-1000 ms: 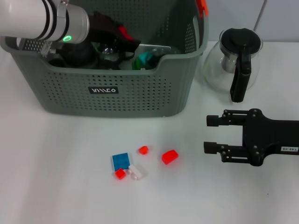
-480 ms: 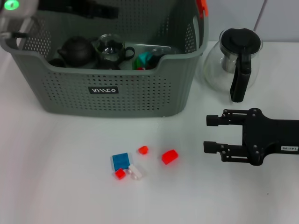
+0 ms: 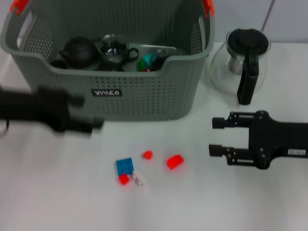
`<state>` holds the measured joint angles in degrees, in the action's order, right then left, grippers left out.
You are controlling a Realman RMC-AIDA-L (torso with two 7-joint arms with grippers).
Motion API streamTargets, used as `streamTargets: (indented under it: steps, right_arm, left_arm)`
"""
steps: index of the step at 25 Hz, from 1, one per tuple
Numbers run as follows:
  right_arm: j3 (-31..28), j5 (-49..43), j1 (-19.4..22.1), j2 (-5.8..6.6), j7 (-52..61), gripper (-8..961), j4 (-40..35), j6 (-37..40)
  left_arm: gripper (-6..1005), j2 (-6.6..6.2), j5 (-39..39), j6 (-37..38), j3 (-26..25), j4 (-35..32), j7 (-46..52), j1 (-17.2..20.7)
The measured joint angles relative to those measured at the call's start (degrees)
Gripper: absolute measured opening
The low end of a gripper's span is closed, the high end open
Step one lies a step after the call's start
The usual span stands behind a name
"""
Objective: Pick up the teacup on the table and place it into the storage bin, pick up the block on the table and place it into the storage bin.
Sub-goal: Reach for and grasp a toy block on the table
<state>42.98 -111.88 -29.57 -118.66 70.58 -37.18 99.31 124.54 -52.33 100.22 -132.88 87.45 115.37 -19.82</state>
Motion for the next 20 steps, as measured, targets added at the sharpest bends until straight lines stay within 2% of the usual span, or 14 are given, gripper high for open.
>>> streamTargets:
  steps: [3, 6, 10, 14, 20]
  right_arm:
    - [0.0, -0.1, 0.0, -0.05, 0.0, 687, 0.0, -0.3]
    - [0.0, -0.1, -0.1, -0.08, 0.0, 687, 0.1, -0.4]
    - [0.0, -0.2, -0.1, -0.09, 0.0, 688, 0.2, -0.5]
    - [0.0, -0.3, 0.1, -0.09, 0.0, 688, 0.6, -0.6]
    - [0.0, -0.3, 0.2, -0.09, 0.0, 688, 0.7, -0.6]
  left_arm:
    - [847, -0.06, -0.7, 0.3, 0.5, -6.3, -10.3, 2.1]
    - [847, -0.20, -0.7, -0.3, 0.6, -13.2, -19.0, 1.8]
    - [848, -0.06, -0.5, -3.5, 1.6, -18.5, -28.6, 1.0]
    - [846, -0.01, -0.7, -8.2, 5.2, -22.0, -33.5, 0.6]
    - [844, -0.04, -0.5, -14.4, 10.5, -26.1, -34.3, -0.3]
